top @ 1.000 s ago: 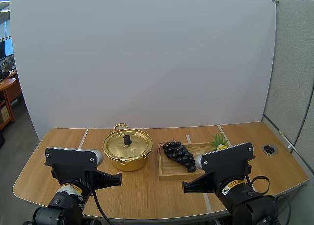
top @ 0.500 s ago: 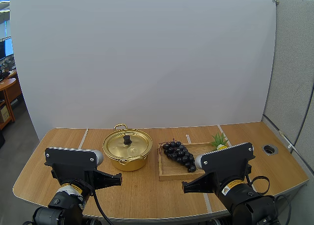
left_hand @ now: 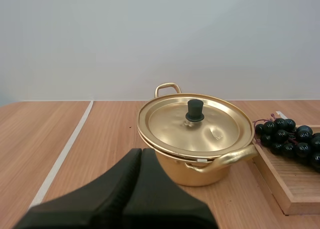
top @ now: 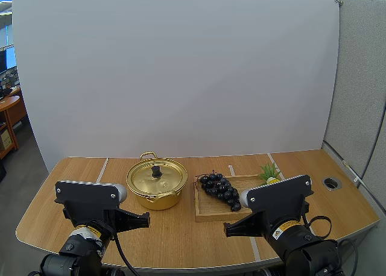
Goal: Open the pot, put the pineapple inside, and close it
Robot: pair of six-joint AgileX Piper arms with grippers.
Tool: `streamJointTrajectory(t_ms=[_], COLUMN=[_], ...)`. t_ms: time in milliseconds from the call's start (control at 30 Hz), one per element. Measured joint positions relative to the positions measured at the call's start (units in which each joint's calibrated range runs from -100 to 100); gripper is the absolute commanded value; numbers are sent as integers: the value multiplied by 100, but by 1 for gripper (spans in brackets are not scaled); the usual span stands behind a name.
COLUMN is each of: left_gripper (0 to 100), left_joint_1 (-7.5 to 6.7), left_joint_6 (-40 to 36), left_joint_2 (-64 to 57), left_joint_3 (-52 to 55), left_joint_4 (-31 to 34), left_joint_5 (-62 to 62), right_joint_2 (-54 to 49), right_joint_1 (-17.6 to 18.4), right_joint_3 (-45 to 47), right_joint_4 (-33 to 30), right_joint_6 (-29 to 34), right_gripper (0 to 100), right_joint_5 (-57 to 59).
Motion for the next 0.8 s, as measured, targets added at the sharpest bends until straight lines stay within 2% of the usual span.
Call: streamJointTrajectory(t_ms=[467, 633, 800], left_gripper=[0, 0, 0], left_joint_1=[0, 0, 0], left_joint_6=[0, 44, 228], left_joint_2=[0, 0, 0], left_joint_3=[0, -20, -684], left_joint_4=[0, 14, 26], left_joint_5=[0, -305, -347], right_joint_2=[0, 0, 0], right_joint_1=[0, 0, 0], right_joint_3=[0, 0, -325], right_joint_4=[114, 236, 331], right_joint_6=[0, 0, 0], right_gripper=[0, 0, 0], right_joint_5=[0, -482, -551])
